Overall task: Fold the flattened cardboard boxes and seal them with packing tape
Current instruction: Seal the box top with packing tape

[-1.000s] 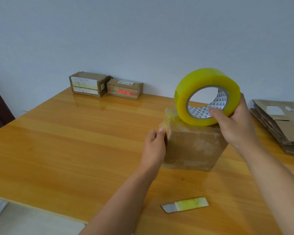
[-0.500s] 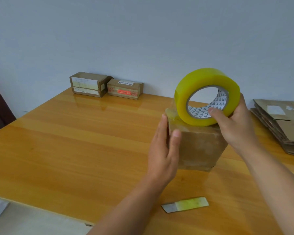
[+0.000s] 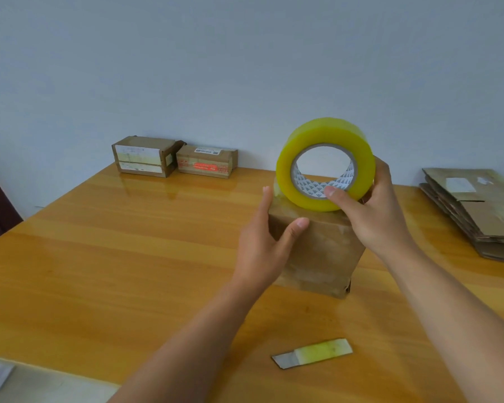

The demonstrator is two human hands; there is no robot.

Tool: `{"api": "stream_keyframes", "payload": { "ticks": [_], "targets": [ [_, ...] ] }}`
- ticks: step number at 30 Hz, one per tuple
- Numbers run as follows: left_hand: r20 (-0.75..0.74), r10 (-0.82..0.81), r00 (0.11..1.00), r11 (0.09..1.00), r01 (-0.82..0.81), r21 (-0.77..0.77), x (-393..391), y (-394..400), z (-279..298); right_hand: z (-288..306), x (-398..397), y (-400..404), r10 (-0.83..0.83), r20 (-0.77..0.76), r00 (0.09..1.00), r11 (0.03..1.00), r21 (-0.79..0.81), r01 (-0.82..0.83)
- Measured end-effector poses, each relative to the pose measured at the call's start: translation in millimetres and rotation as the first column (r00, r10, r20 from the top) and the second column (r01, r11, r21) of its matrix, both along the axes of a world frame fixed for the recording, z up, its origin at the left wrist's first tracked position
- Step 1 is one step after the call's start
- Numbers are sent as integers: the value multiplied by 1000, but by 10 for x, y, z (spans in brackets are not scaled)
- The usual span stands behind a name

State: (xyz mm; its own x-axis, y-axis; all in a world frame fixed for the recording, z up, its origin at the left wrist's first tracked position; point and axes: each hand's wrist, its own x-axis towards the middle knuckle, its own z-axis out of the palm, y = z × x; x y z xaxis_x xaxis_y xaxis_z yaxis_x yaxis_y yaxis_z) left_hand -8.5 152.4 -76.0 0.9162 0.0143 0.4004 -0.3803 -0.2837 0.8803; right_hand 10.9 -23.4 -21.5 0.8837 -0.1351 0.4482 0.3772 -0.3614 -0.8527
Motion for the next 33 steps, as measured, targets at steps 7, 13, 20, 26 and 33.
{"api": "stream_keyframes", "payload": {
  "ticks": [7, 13, 20, 26, 33],
  "targets": [
    [134, 115, 984, 993, -108, -56, 43, -92, -140, -67, 44, -30, -65, 59, 996, 972, 232, 50],
    [199, 115, 973, 993, -108, -48, 88, -87, -194, -96, 59, -47, -95, 41, 995, 904, 422, 69],
    [275, 132, 952, 988, -149, 39, 128, -37, -189, -102, 77, -109, 41, -89, 995, 945, 328, -10],
    [270, 145, 952, 981, -174, 85, 120, -27, -162, -146, 45, -155, 47, -81, 996, 816, 578, 8],
    [11, 72, 997, 995, -71, -70, -3, -91, -143, -167, 60, -146, 45, -64, 997, 851, 525, -5]
  ]
}}
